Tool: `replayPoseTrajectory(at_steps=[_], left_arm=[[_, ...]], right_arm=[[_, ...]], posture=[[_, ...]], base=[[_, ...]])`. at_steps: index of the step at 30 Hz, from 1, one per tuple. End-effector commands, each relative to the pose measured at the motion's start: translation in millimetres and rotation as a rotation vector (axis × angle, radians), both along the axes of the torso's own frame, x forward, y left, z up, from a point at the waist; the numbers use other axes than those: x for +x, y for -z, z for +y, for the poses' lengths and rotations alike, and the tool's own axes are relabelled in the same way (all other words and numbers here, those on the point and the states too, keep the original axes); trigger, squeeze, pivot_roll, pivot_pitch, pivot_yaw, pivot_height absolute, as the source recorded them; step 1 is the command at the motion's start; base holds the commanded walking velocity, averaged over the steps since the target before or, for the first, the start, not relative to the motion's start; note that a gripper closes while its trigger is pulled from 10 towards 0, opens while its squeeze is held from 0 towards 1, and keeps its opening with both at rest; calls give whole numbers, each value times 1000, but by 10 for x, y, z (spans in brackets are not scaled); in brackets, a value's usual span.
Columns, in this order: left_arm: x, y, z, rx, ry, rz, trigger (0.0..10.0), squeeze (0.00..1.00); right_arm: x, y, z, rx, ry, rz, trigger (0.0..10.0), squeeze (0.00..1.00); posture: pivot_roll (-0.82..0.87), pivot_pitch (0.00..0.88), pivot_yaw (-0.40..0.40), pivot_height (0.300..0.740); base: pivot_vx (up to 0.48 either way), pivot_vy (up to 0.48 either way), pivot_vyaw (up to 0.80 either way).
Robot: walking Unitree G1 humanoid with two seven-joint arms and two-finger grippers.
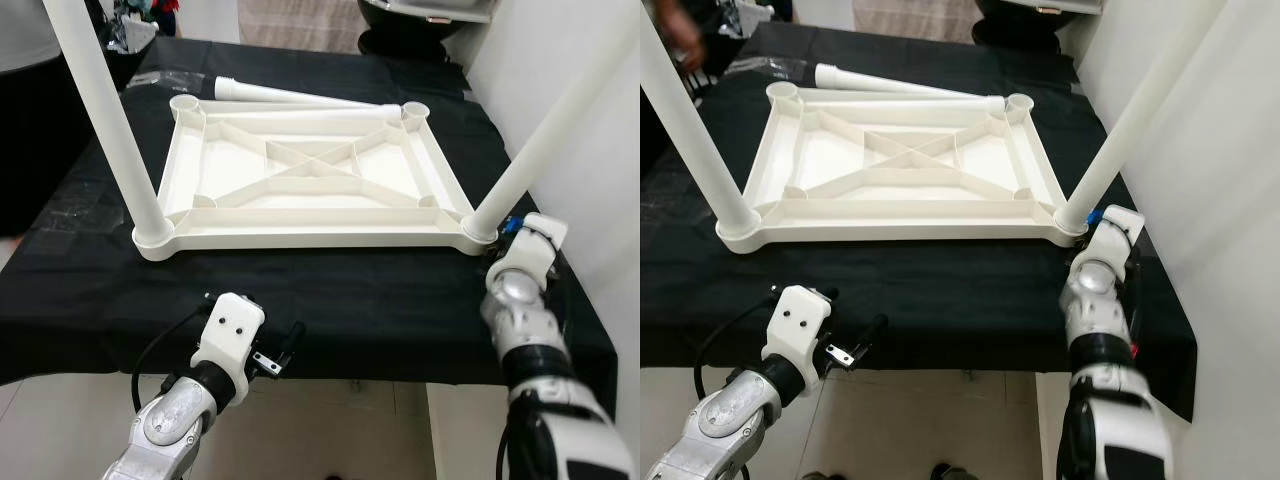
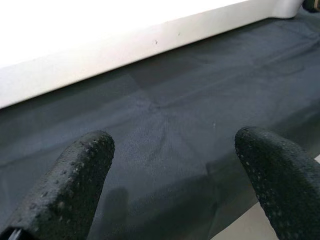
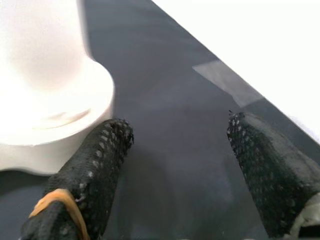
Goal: Building children table
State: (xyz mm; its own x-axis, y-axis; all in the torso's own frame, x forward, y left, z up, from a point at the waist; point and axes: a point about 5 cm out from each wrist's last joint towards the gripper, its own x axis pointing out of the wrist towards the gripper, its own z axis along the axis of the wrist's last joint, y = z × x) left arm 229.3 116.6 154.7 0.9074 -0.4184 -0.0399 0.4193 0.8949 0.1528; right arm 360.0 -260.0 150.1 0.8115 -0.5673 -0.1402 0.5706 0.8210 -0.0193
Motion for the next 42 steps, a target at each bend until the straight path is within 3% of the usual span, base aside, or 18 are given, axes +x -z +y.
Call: replayPoseTrajectory(at_steps=[1, 3, 4, 5, 6, 7, 8, 9, 11, 13, 18, 23, 24, 25, 30, 39, 40, 42], left_arm=[[-8, 57, 2, 10, 11, 19, 10000, 0], [7, 60, 5, 12, 13, 15, 10000, 0], [18, 50, 15, 13, 8, 5, 10000, 0], [18, 50, 15, 13, 8, 5, 10000, 0], [21, 36, 36, 15, -5, -7, 10000, 0], [21, 36, 36, 15, -5, -7, 10000, 0], [24, 36, 82, 17, -35, -17, 10000, 0], [24, 36, 82, 17, -35, -17, 10000, 0], [26, 40, 147, 34, -72, -25, 10000, 0], [26, 40, 147, 34, -72, -25, 10000, 0], [53, -24, 370, 53, -215, -86, 10000, 0], [61, -49, 409, 56, -244, -102, 10000, 0], [75, -113, 463, 62, -280, -139, 10000, 0], [96, -304, 604, 82, -359, -226, 10000, 0], [95, -523, 786, 118, -429, -309, 10000, 0], [79, -610, 1058, 216, -391, -299, 10000, 0], [104, -634, 1085, 207, -400, -306, 10000, 1000], [119, -651, 1104, 198, -405, -310, 10000, 1000]], right_arm=[[-32, -28, 36, -38, -21, -10, 10000, 0], [-87, -9, 167, -57, -125, -29, 10000, 0], [-126, 15, 362, -16, -304, -69, 10000, 0], [-126, 15, 362, -16, -304, -69, 10000, 0], [-173, 12, 511, 23, -453, -118, 10000, 0], [-173, 12, 511, 23, -453, -118, 10000, 0], [-217, -6, 613, 46, -576, -156, 10000, 0], [-217, -6, 613, 46, -576, -156, 10000, 0], [-270, -77, 731, 73, -740, -199, 10000, 0], [-270, -77, 731, 73, -740, -199, 10000, 0], [-375, -408, 1011, 159, -1104, -290, 10000, 0], [-379, -426, 1038, 150, -1135, -285, 10000, 0], [-387, -416, 1045, 137, -1156, -276, 10000, 0], [-329, -337, 1026, 101, -1082, -244, 10000, 0], [-291, -254, 1027, 66, -1009, -208, 10000, 0], [-210, -240, 940, 48, -918, -174, 10000, 0], [-194, -244, 920, 52, -901, -177, 10000, 0], [-186, -246, 911, 55, -891, -179, 10000, 0]], posture=[[92, 155, -108, 740], [89, 139, -106, 740], [90, 127, -105, 740], [90, 127, -105, 740], [90, 125, -105, 740], [90, 125, -105, 740], [93, 118, -105, 740], [93, 118, -105, 740], [98, 106, -108, 740], [98, 106, -108, 740], [96, 92, -111, 740], [96, 93, -111, 740], [99, 93, -118, 740], [110, 98, -126, 740], [113, 104, -130, 740], [119, 109, -137, 740], [121, 112, -141, 740], [123, 114, -138, 740]], base=[[0, 0, 0], [0, 0, 0], [0, 0, 0], [0, 0, 0], [0, 0, 0], [0, 0, 0], [0, 0, 0], [0, 0, 0], [0, 0, 0], [0, 0, 0], [0, 0, 0], [0, 0, 0], [0, 0, 0], [0, 0, 0], [0, 0, 0], [0, 0, 0], [0, 0, 0], [0, 0, 0]])
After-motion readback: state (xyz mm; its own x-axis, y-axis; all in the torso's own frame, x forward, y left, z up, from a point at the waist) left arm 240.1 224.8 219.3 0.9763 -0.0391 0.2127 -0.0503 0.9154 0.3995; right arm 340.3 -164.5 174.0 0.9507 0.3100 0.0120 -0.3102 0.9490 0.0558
